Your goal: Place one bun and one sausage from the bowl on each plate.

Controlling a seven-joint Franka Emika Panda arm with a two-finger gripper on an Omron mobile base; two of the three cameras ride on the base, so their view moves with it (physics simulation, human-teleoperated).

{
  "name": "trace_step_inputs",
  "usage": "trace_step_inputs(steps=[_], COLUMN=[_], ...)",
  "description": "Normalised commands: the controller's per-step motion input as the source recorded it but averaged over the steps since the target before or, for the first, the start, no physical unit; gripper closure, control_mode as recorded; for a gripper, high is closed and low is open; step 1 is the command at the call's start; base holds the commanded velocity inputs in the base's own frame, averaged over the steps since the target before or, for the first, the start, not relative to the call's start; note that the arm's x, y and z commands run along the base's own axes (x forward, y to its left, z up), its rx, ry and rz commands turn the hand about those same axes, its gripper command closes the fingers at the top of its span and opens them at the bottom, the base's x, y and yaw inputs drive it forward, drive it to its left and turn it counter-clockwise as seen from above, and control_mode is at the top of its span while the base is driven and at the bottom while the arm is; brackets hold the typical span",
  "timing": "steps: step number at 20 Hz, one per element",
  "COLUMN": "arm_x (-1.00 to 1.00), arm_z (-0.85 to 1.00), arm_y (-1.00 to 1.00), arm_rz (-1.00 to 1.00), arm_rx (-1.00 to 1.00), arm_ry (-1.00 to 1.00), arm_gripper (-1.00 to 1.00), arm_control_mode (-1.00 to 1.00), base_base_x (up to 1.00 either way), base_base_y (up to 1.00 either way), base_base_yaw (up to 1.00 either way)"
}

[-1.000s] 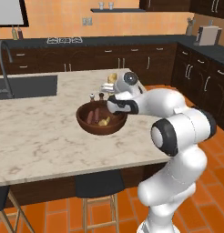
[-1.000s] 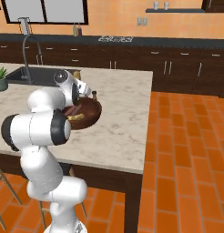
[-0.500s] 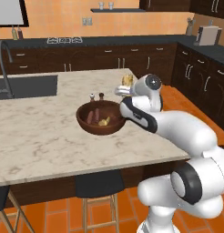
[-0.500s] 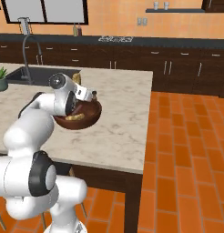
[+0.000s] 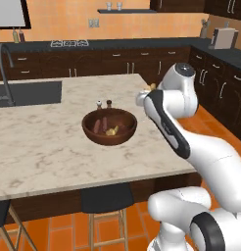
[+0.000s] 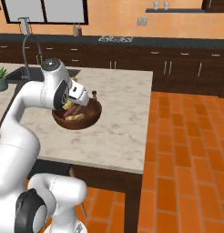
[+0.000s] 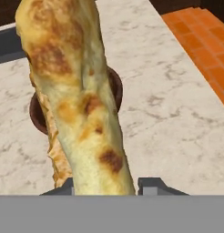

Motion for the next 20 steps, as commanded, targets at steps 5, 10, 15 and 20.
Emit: trace_step_inputs(steps=[5, 10, 15, 20], arm_x=[-0.33, 0.0, 0.0, 0.0], arm_z=[0.01, 0.0, 0.0, 0.0], arm_y=[-0.03, 0.0, 0.0, 0.0], arm_rz=[-0.01, 0.0, 0.0, 0.0], arm_rx=[0.0, 0.0, 0.0, 0.0], arm_ry=[0.01, 0.0, 0.0, 0.0], arm_gripper=[1.0, 1.0, 1.0, 1.0], arm_control_mode=[-1.0, -1.0, 1.0, 1.0], base_base_x=[0.0, 0.0, -0.49, -0.71], base_base_y=[0.0, 0.0, 0.2, 0.94], base_base_yaw=[0.0, 0.0, 0.04, 0.12])
